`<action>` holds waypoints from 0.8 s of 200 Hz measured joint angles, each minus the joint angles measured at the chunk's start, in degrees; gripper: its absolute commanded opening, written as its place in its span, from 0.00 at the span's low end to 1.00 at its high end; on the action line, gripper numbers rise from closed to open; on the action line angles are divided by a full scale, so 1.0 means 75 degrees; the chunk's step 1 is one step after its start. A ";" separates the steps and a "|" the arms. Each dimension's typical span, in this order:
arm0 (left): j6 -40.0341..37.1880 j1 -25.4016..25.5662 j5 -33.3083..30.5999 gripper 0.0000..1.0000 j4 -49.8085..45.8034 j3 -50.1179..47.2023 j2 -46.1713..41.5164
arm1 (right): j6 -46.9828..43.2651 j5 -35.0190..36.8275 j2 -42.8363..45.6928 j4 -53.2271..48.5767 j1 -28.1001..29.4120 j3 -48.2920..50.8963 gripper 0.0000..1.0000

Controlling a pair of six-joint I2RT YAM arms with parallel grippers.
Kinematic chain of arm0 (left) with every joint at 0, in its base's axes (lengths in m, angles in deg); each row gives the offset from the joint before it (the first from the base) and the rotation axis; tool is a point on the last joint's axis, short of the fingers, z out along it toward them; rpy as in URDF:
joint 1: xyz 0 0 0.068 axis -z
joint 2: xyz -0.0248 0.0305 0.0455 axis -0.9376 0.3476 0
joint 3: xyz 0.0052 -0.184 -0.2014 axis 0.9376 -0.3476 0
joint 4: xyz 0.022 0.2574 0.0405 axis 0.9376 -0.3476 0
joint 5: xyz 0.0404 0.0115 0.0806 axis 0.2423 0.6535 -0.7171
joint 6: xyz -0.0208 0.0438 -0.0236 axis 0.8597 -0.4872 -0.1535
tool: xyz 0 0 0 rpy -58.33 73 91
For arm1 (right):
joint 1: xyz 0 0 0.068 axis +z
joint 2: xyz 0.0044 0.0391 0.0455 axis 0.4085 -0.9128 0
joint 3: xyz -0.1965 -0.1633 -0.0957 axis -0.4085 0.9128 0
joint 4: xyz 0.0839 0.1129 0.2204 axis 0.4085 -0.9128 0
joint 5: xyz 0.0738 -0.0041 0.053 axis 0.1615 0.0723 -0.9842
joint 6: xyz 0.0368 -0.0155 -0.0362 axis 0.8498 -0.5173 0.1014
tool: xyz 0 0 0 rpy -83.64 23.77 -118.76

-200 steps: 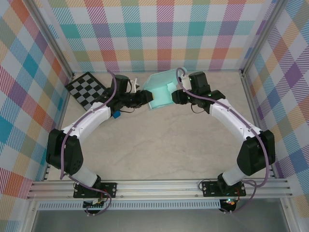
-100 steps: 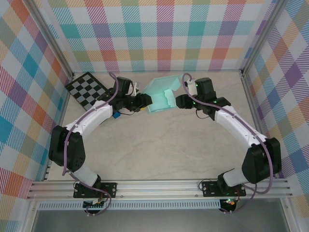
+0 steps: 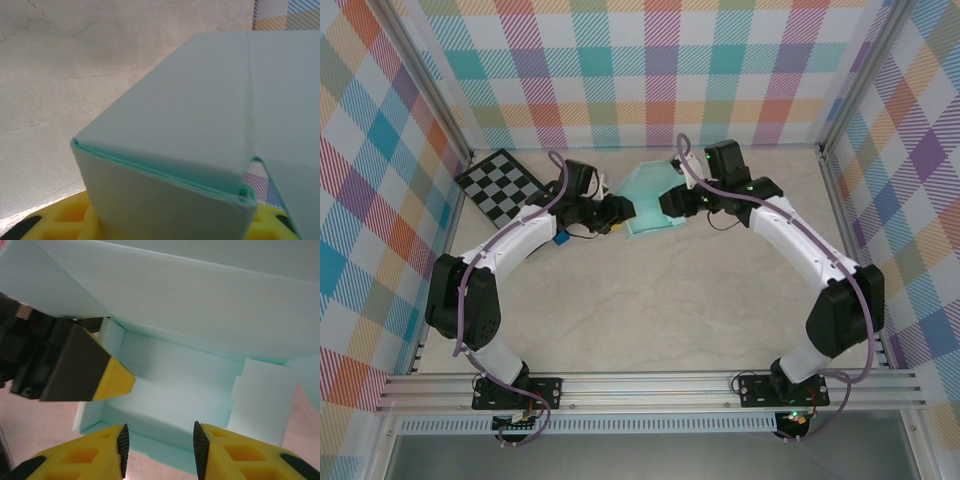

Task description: Fold the paper box

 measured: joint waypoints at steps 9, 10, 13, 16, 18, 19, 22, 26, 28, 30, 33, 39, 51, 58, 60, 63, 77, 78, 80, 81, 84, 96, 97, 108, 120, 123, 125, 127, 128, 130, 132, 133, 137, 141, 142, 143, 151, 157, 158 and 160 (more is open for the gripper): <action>0.0000 0.0000 0.0023 0.37 0.0000 0.0000 0.0000 | -0.0029 0.0175 -0.0184 -0.0102 0.0000 -0.0149 0.42; 0.0000 0.0000 0.0023 0.37 0.0000 0.0000 0.0000 | -0.0032 0.0192 -0.0198 -0.0114 -0.0003 -0.0160 0.42; 0.0000 0.0000 0.0029 0.37 -0.0003 0.0000 0.0000 | -0.0029 0.0245 -0.0256 -0.0149 -0.0012 -0.0207 0.43; 0.0000 0.0000 0.0029 0.37 0.0000 0.0000 0.0000 | -0.0032 0.0329 -0.0312 -0.0181 -0.0026 -0.0259 0.44; 0.0003 0.0000 0.0032 0.37 -0.0003 0.0000 0.0000 | -0.0029 0.0367 -0.0350 -0.0198 -0.0038 -0.0289 0.44; 0.0000 0.0000 0.0032 0.37 -0.0003 0.0000 0.0000 | -0.0026 0.0376 -0.0364 -0.0204 -0.0044 -0.0300 0.45; 0.0003 0.0000 0.0032 0.37 -0.0006 0.0000 0.0000 | -0.0047 0.0431 -0.0402 -0.0233 -0.0061 -0.0347 0.46; 0.0003 0.0000 0.0035 0.37 -0.0012 0.0000 0.0000 | -0.0035 0.0513 -0.0466 -0.0277 -0.0085 -0.0417 0.47; 0.0003 0.0000 0.0035 0.37 -0.0015 0.0000 0.0000 | -0.0052 0.0542 -0.0484 -0.0294 -0.0096 -0.0440 0.47; 0.0003 0.0000 0.0038 0.37 -0.0015 0.0000 0.0000 | -0.0050 0.0589 -0.0501 -0.0315 -0.0111 -0.0472 0.48; 0.0003 0.0000 0.0041 0.37 -0.0015 0.0000 0.0000 | -0.0038 0.0647 -0.0525 -0.0332 -0.0119 -0.0501 0.48; 0.0006 0.0000 0.0044 0.37 -0.0012 0.0000 0.0000 | -0.0041 0.0769 -0.0554 -0.0373 -0.0149 -0.0557 0.49; 0.0003 0.0000 0.0090 0.37 0.0000 0.0000 -0.0003 | -0.0047 0.0950 -0.0565 -0.0484 -0.0187 -0.0621 0.51; 0.0003 0.0000 0.0122 0.37 0.0000 0.0000 -0.0003 | -0.0050 0.1014 -0.0574 -0.0554 -0.0213 -0.0656 0.52; 0.0003 0.0000 0.0131 0.37 0.0000 0.0000 -0.0003 | -0.0047 0.1023 -0.0583 -0.0574 -0.0221 -0.0667 0.52; 0.0003 0.0000 0.0137 0.37 0.0000 0.0000 -0.0003 | -0.0050 0.1035 -0.0595 -0.0603 -0.0239 -0.0682 0.52; 0.0017 0.0000 0.0178 0.37 0.0006 0.0000 -0.0003 | -0.0050 0.1099 -0.0662 -0.0752 -0.0271 -0.0766 0.52; 0.0017 0.0000 0.0181 0.37 0.0006 0.0000 -0.0003 | -0.0050 0.1102 -0.0667 -0.0758 -0.0271 -0.0769 0.52; 0.0020 0.0000 0.0184 0.37 0.0003 0.0000 -0.0003 | -0.0050 0.1105 -0.0685 -0.0772 -0.0271 -0.0778 0.52; 0.0020 0.0000 0.0184 0.37 0.0003 0.0000 -0.0003 | -0.0050 0.1105 -0.0691 -0.0775 -0.0271 -0.0781 0.52; 0.0023 -0.0003 0.0181 0.37 0.0000 0.0000 -0.0003 | -0.0050 0.1122 -0.0705 -0.0793 -0.0271 -0.0796 0.52; 0.0026 -0.0003 0.0178 0.37 -0.0006 0.0000 -0.0003 | -0.0052 0.1142 -0.0769 -0.0828 -0.0268 -0.0813 0.51; 0.0026 -0.0003 0.0178 0.37 -0.0006 0.0000 -0.0003 | -0.0052 0.1145 -0.0772 -0.0831 -0.0268 -0.0813 0.51; 0.0029 -0.0009 0.0178 0.37 -0.0006 0.0000 -0.0003 | -0.0099 0.1166 -0.0810 -0.0863 -0.0268 -0.0813 0.51; 0.0052 -0.0009 0.0181 0.37 -0.0006 0.0000 -0.0003 | -0.0134 0.1192 -0.0839 -0.0874 -0.0268 -0.0810 0.50; 0.0052 -0.0009 0.0181 0.37 -0.0006 0.0000 -0.0003 | -0.0149 0.1195 -0.0842 -0.0874 -0.0268 -0.0810 0.49; 0.0052 -0.0009 0.0181 0.37 -0.0006 0.0000 -0.0003 | -0.0163 0.1195 -0.0845 -0.0874 -0.0268 -0.0810 0.49; 0.0052 -0.0009 0.0181 0.37 -0.0003 0.0000 -0.0003 | -0.0166 0.1198 -0.0851 -0.0874 -0.0268 -0.0810 0.49; 0.0055 -0.0009 0.0184 0.37 -0.0003 0.0000 -0.0003 | -0.0172 0.1195 -0.0851 -0.0877 -0.0268 -0.0810 0.49; 0.0055 -0.0009 0.0184 0.37 0.0000 0.0000 -0.0003 | -0.0187 0.1198 -0.0851 -0.0877 -0.0268 -0.0807 0.49; 0.0055 -0.0012 0.0184 0.37 0.0000 0.0000 -0.0003 | -0.0192 0.1201 -0.0851 -0.0874 -0.0268 -0.0807 0.49; 0.0055 -0.0012 0.0184 0.37 0.0000 0.0000 -0.0003 | -0.0198 0.1204 -0.0851 -0.0877 -0.0268 -0.0807 0.49; 0.0058 -0.0020 0.0184 0.37 0.0003 0.0000 -0.0003 | -0.0227 0.1218 -0.0851 -0.0880 -0.0268 -0.0807 0.49; 0.0061 -0.0023 0.0184 0.37 0.0009 0.0000 -0.0003 | -0.0242 0.1221 -0.0854 -0.0880 -0.0268 -0.0804 0.48; 0.0064 -0.0023 0.0184 0.37 0.0012 0.0000 -0.0003 | -0.0248 0.1224 -0.0854 -0.0880 -0.0268 -0.0801 0.48; 0.0070 -0.0023 0.0184 0.37 0.0012 0.0000 -0.0003 | -0.0254 0.1224 -0.0854 -0.0880 -0.0268 -0.0801 0.48; 0.0079 -0.0023 0.0187 0.37 0.0020 0.0000 -0.0003 | -0.0277 0.1241 -0.0854 -0.0880 -0.0268 -0.0793 0.46; 0.0082 -0.0023 0.0187 0.37 0.0020 0.0000 -0.0003 | -0.0289 0.1262 -0.0857 -0.0871 -0.0268 -0.0775 0.45; 0.0082 -0.0023 0.0187 0.37 0.0020 0.0000 -0.0003 | -0.0291 0.1274 -0.0857 -0.0871 -0.0268 -0.0769 0.45; 0.0082 -0.0023 0.0187 0.37 0.0020 0.0000 -0.0003 | -0.0297 0.1276 -0.0857 -0.0871 -0.0268 -0.0761 0.45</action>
